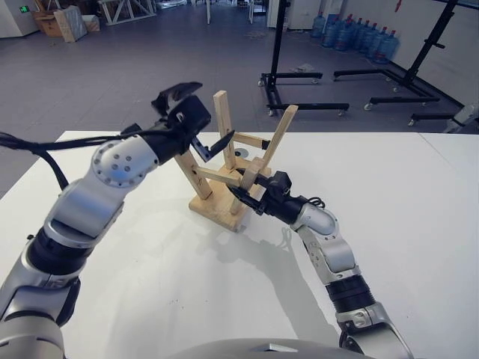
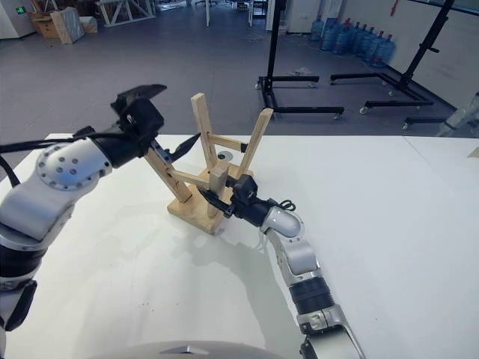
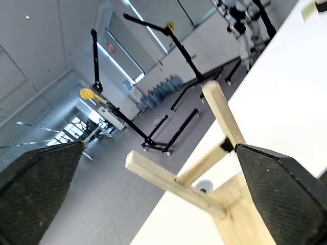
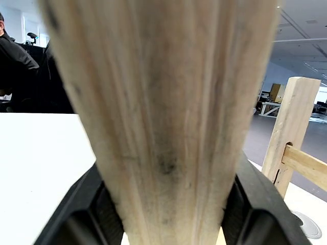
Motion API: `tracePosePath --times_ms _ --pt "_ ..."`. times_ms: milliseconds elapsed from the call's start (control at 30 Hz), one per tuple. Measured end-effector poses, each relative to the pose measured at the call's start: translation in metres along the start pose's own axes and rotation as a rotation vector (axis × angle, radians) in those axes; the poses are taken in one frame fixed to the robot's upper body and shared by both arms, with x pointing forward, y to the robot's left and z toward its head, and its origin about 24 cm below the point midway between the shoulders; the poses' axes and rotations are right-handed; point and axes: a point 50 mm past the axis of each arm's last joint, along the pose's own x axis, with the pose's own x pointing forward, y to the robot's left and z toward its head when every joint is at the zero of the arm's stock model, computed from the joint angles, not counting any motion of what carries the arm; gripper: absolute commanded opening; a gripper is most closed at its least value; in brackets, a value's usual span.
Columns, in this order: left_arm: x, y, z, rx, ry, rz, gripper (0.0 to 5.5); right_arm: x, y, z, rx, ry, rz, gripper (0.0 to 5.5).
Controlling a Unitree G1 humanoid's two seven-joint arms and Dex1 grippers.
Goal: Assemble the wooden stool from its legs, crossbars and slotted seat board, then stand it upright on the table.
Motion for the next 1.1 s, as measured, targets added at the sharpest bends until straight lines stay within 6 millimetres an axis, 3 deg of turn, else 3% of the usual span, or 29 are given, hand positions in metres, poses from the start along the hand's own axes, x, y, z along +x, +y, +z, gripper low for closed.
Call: tracePosePath --times_ms 300,600,1100 --pt "0.016 -0.013 -0.025 0.126 0.021 0.005 5.4 0.004 0.0 0.008 0.022 -0.04 -0.005 2.06" --pt "0.02 -0.018 -0.02 0.145 -0.005 -0.023 5.4 0.009 0.008 0.005 0.038 -0.04 0.015 2.06" --pt "0.022 -0.016 -0.016 0.138 -0.013 -0.011 5.4 0.002 0.003 -0.001 0.014 -0.033 -0.007 2.06"
